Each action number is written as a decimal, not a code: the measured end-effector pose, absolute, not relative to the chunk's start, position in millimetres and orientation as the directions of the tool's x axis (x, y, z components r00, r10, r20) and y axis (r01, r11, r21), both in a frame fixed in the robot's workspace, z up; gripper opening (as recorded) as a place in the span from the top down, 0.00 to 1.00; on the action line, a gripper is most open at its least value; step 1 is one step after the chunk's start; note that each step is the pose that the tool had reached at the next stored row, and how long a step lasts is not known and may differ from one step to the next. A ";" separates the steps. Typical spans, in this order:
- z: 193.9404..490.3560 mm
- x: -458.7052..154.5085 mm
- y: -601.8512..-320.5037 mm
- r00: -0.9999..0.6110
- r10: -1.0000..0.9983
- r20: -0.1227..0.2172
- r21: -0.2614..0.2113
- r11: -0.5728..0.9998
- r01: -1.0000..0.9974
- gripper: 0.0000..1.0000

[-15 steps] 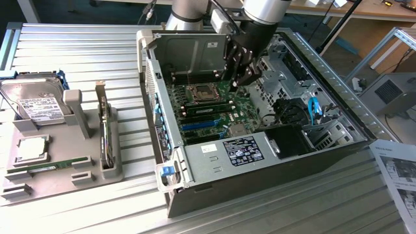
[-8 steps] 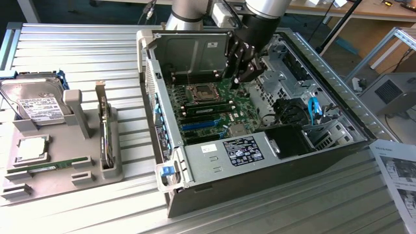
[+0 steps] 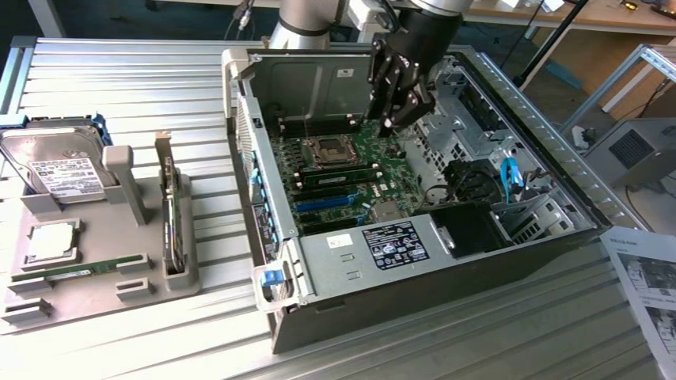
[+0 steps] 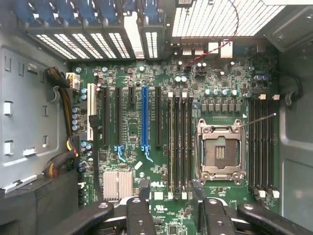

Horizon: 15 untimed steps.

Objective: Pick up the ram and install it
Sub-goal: 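Insert the ram into the slot, then press down the ram until it locks into place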

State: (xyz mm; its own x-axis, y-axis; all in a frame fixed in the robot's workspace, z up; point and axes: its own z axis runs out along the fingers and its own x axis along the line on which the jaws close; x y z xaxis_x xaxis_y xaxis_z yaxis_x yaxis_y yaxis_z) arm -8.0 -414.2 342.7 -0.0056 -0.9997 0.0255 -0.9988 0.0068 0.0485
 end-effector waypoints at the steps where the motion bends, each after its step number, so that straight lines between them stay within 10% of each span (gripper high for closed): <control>1: 345.7 -8.0 -414.1 -0.006 -1.000 0.027 0.048 0.007 -0.999 0.56; 15: 347.1 -8.0 -414.1 -0.006 -1.000 0.027 0.048 0.007 -0.999 0.56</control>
State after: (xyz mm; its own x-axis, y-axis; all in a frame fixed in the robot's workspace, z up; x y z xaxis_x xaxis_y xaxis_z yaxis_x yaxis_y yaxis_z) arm -8.0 -414.1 347.1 -0.0056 -0.9996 0.0269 -0.9988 0.0069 0.0485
